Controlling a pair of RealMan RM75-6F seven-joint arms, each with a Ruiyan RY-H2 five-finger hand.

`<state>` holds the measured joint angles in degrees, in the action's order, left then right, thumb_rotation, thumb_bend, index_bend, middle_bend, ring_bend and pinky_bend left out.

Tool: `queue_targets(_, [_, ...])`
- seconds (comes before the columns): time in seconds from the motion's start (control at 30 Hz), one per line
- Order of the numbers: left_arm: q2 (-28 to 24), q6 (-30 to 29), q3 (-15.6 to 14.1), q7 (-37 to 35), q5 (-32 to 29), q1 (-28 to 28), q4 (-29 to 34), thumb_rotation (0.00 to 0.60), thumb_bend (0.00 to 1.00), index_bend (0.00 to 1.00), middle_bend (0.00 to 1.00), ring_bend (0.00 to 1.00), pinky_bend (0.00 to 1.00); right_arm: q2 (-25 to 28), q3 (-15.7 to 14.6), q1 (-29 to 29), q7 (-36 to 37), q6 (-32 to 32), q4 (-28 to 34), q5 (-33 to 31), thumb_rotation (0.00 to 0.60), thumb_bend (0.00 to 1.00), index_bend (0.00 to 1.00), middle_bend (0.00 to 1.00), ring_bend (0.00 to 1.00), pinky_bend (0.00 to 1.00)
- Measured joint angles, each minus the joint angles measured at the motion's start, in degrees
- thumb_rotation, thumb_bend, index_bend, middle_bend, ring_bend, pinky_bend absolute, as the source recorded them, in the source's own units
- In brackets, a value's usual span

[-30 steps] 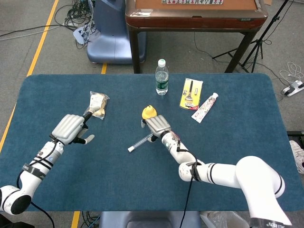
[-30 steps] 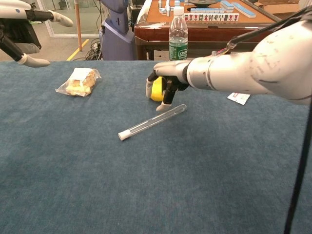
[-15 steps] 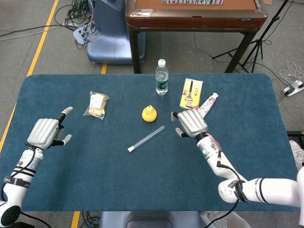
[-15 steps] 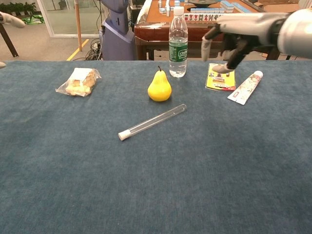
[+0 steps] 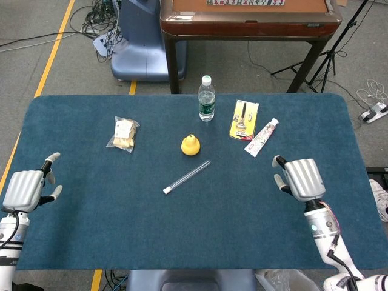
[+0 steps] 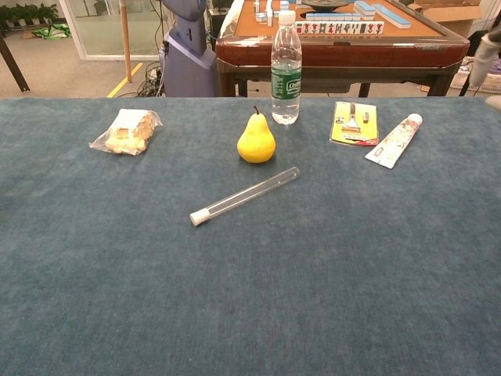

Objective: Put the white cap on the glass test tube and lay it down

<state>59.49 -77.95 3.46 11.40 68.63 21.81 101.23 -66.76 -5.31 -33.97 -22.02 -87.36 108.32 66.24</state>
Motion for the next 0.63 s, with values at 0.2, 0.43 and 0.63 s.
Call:
queue_targets(0.2, [0.24,-4.28,-1.47,0.07,2.58,-4.23,0.1,0.6,0.26,0.15,0.41,0.42,0.55,0.98,-1.38,6.48,1.51,-2.93,0.05,2.57,0.6,0.38,0.47,0.66,0.56,0.63])
queue_targets(0.43, [2.07,-9.77,-3.31,-0.2,6.67,-9.35,-1.33,0.6,0.26,0.16,0.41,0.42,0.51,0.36,-1.75,12.58,1.95,-5.76,-0.9,4.84,0.6,0.38,0.47,0.64,0.53,0.6])
queue_targets(0.63, [3.24,-10.55,-4.06,0.37,8.87,-11.18,-1.05,0.6,0.26,0.16,0.41,0.42,0.5,-0.57,-0.46,16.5,3.16,-7.1,-2.65,6.15,0.6,0.38,0.47,0.64,0.53,0.6])
